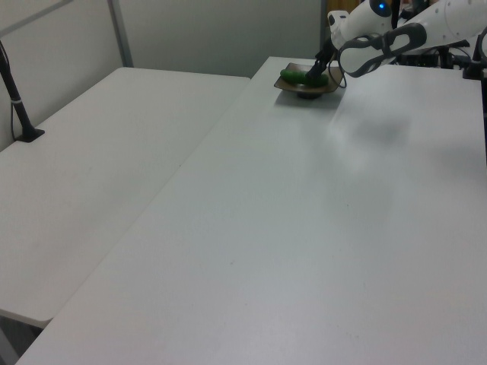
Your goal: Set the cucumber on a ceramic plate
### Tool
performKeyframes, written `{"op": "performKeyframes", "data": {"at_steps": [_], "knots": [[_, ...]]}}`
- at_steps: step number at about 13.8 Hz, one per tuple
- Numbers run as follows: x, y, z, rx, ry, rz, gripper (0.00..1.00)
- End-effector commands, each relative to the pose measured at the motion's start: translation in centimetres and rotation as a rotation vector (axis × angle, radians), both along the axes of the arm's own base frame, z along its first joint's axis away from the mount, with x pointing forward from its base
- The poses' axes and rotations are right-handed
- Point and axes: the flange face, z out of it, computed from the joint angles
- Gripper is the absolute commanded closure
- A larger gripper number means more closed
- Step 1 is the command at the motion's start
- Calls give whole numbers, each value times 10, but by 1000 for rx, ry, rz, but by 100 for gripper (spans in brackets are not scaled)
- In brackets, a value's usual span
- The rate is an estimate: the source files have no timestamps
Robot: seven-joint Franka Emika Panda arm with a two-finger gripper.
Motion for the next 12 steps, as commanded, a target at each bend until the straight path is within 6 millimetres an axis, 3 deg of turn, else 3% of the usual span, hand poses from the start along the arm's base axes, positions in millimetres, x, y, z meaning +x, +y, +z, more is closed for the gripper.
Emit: {"op": "performKeyframes", "data": {"at_steps": [1,2,6,10,12], "knots": [[-9,7,42,-14,-31,4,0],[-15,11,62,-18,-45,4,0],[-53,31,111,27,38,6,0],[-86,68,179,141,277,24,0],[-107,99,211,210,384,18,0]]}}
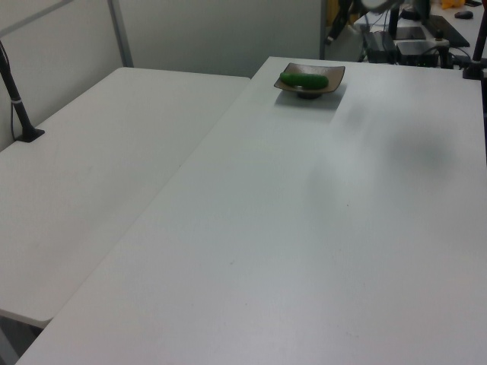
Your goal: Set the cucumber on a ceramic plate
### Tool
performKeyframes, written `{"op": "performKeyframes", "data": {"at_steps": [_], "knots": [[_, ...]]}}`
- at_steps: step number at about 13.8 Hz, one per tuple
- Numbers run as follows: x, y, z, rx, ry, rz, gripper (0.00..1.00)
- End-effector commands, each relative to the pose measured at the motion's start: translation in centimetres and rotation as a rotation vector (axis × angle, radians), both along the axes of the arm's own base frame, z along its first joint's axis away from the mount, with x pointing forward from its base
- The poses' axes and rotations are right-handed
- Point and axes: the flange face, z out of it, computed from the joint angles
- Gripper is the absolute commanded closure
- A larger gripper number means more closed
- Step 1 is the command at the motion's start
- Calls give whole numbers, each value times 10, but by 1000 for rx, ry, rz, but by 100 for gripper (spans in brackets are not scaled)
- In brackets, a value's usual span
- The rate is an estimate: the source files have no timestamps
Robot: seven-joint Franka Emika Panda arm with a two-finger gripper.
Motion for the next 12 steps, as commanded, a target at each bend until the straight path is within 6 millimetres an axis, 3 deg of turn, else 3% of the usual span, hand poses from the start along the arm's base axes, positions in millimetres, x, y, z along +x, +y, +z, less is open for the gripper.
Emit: {"op": "performKeyframes", "data": {"at_steps": [1,7,12], "knots": [[-55,64,54,137,199,-36,0],[-118,163,118,277,392,-205,0],[-151,242,133,278,494,-154,0]]}}
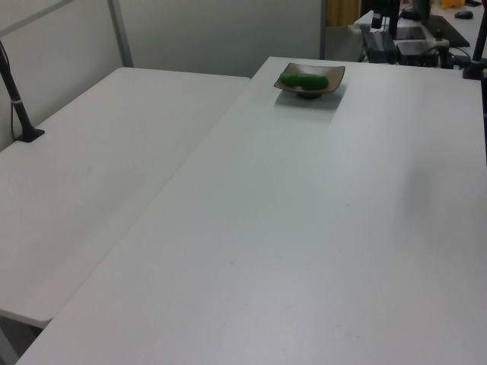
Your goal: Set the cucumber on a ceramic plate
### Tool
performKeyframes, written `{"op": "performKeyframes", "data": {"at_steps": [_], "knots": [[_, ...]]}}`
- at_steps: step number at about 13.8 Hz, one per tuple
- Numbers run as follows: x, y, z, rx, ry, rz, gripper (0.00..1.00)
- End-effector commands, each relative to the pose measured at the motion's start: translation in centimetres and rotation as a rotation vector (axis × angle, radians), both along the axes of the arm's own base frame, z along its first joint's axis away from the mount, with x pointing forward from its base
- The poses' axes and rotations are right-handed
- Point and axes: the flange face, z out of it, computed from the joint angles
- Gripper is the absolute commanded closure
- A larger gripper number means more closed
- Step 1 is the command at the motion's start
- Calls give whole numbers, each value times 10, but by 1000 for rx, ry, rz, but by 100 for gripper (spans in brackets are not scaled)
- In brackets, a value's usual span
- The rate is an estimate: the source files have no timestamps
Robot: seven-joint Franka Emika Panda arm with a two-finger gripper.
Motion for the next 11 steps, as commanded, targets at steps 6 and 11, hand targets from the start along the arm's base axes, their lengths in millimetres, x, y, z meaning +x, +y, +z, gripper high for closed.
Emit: {"op": "performKeyframes", "data": {"at_steps": [6,11], "knots": [[-14,100,-21,94,48,96,0],[5,94,-33,92,15,162,0]]}}
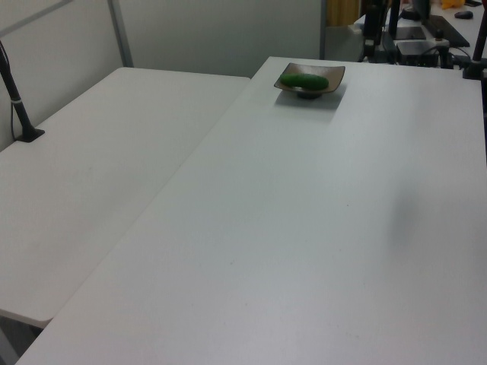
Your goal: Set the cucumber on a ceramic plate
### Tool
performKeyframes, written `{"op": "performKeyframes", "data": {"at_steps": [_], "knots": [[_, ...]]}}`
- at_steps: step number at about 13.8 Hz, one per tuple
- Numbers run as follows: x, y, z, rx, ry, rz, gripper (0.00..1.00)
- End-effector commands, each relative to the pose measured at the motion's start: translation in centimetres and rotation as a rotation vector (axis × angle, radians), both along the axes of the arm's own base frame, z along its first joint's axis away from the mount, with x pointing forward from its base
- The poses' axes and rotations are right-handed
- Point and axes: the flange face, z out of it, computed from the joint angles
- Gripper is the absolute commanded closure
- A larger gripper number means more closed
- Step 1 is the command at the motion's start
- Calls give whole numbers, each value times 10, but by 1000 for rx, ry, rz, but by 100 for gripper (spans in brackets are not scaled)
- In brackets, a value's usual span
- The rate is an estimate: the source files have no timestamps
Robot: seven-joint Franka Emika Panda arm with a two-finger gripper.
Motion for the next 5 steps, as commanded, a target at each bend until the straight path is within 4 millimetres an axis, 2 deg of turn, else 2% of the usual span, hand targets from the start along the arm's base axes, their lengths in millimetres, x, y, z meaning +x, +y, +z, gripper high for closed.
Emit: {"op": "performKeyframes", "data": {"at_steps": [1,5], "knots": [[6,-9,-7,19,-13,40,0],[7,-10,-3,6,-24,39,0]]}}
